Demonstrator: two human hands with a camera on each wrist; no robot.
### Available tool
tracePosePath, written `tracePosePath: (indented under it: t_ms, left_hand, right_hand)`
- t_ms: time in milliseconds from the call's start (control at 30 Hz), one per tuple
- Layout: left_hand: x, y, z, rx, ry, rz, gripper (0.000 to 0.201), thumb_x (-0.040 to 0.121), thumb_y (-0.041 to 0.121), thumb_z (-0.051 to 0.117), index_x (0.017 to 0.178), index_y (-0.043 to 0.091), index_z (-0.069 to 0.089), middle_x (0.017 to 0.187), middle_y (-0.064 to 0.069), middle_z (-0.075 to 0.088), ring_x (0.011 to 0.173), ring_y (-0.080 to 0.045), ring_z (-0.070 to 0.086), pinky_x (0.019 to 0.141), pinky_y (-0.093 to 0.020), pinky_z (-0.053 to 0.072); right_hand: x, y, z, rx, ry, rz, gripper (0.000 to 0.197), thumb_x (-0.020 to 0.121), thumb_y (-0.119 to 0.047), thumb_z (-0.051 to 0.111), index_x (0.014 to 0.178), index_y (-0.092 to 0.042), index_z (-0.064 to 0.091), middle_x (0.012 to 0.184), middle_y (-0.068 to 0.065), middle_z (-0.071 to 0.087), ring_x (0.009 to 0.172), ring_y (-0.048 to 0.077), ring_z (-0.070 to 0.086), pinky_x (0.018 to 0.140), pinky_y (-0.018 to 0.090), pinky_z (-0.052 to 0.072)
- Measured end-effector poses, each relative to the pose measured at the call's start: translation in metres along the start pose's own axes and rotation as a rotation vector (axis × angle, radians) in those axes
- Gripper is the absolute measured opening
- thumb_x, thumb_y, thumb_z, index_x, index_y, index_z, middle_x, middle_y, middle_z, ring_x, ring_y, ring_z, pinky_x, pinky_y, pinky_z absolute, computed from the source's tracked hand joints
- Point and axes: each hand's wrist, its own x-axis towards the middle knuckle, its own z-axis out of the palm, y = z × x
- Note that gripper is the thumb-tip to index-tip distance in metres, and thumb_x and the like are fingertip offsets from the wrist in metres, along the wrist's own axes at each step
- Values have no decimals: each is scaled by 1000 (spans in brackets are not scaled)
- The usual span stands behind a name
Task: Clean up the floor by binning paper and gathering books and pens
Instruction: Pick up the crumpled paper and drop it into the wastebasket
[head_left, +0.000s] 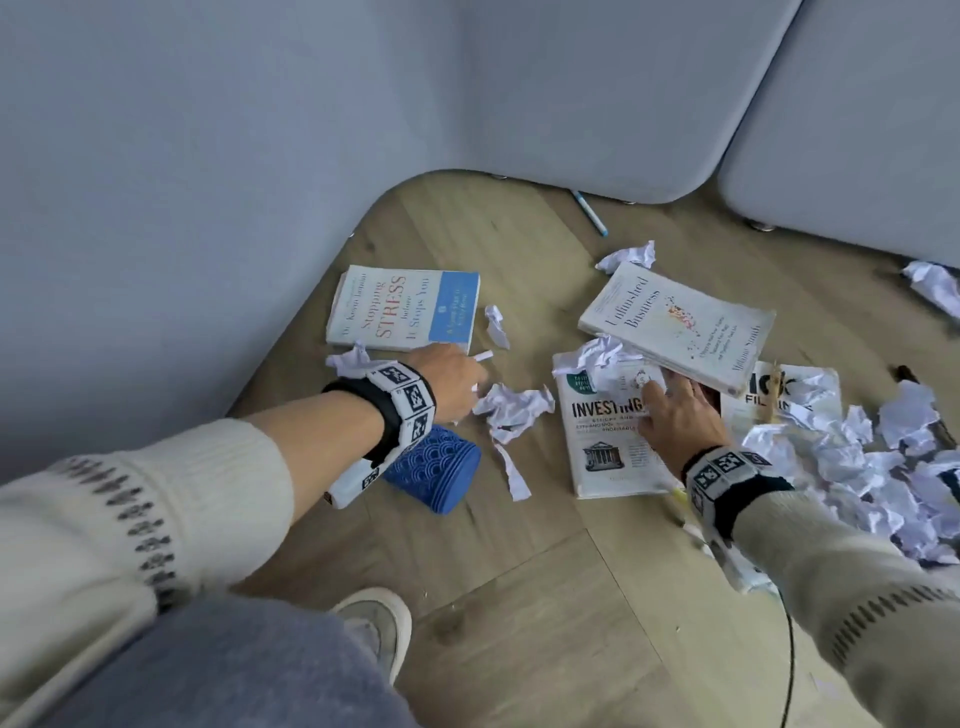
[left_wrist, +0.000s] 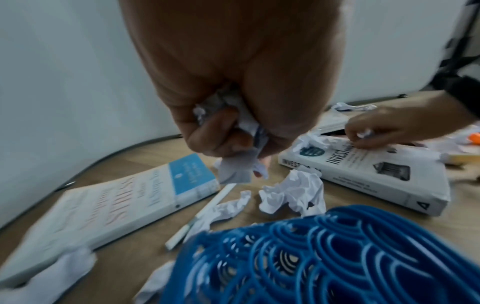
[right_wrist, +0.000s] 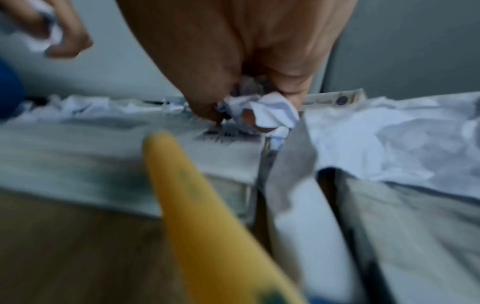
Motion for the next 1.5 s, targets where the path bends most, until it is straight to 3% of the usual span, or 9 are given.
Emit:
tracePosePath:
  t_ms: [167, 367, 533, 600, 767, 867, 1033, 1267, 1500]
  left_hand:
    - [32, 9, 7, -17, -44, 104, 57, 70, 60, 74, 91, 14, 49, 72, 1, 43, 73, -24, 49, 62, -31, 37]
    - [62, 4, 13, 94, -22, 358, 46, 82, 38, 71, 118, 18, 51, 85, -7, 54, 74, -26, 52, 60, -30, 35]
    - [72, 13, 19, 203, -102, 405, 23, 92, 29, 54, 112, 21, 62, 105, -7, 66, 91, -28, 59, 73, -34, 44]
    - [69, 13, 20, 157, -71, 406, 26, 94, 30, 49, 113, 20, 64, 106, -9, 66, 92, -29, 60, 70, -33, 41]
    - [57, 31, -18, 8, 67, 480, 29, 96, 38, 43, 94, 17, 62, 104, -11, 65, 81, -29, 55, 67, -31, 41]
    - [42, 64, -45, -12, 119, 594, 38, 96, 45, 42, 103, 15, 63, 113, -13, 62, 101, -30, 59, 73, -30, 39]
    - [0, 161, -87, -46, 186, 901, 36, 93, 48, 43, 73, 19, 45, 88, -11, 60, 75, -26, 46, 66, -31, 36]
    - [-97, 283, -112, 92, 240, 1235, 23, 91, 39, 43, 96, 21, 57, 103, -13, 65, 89, -31, 57, 67, -32, 37]
    - [-210, 384, -73, 383, 152, 1519, 35, 96, 44, 41, 117, 24, 61, 116, -8, 64, 103, -27, 59, 73, -29, 37]
  right_hand:
    - [-7, -47, -18, 119, -21, -137, 33, 87, -21, 55, 117, -11, 46, 95, 12, 61, 69, 28, 54, 64, 35, 45]
    - [-15, -138, 22, -57, -290, -203, 51, 91, -48, 50, 126, -12, 40, 114, 10, 57, 96, 31, 63, 71, 35, 46]
    - [-22, -137, 31, -11, -341, -222, 49, 93, -36, 51, 137, -20, 38, 124, 8, 52, 98, 32, 62, 75, 39, 51]
    - [-27, -128, 18, 81, -322, -181, 38, 89, -30, 55, 124, -16, 50, 111, 8, 57, 91, 32, 61, 69, 37, 46]
    - [-72, -82, -40, 389, -36, 207, 9, 79, -18, 59, 79, -10, 55, 73, 7, 57, 63, 24, 47, 57, 31, 38]
    - [-130, -41, -78, 382, 112, 488, 13, 79, -13, 63, 72, -15, 51, 64, 1, 53, 58, 22, 45, 52, 31, 35]
    - [-254, -8, -135, 355, 363, 810, 8, 73, -20, 55, 67, -18, 50, 56, -7, 47, 54, 20, 44, 53, 29, 37]
    - [-381, -32, -176, 263, 553, 1089, 9, 71, -25, 53, 68, -17, 51, 64, -3, 52, 60, 21, 48, 55, 31, 38]
    - [-481, -98, -138, 425, 829, 1298, 38, 76, -34, 49, 112, -36, 61, 94, -10, 70, 80, 7, 65, 71, 26, 54]
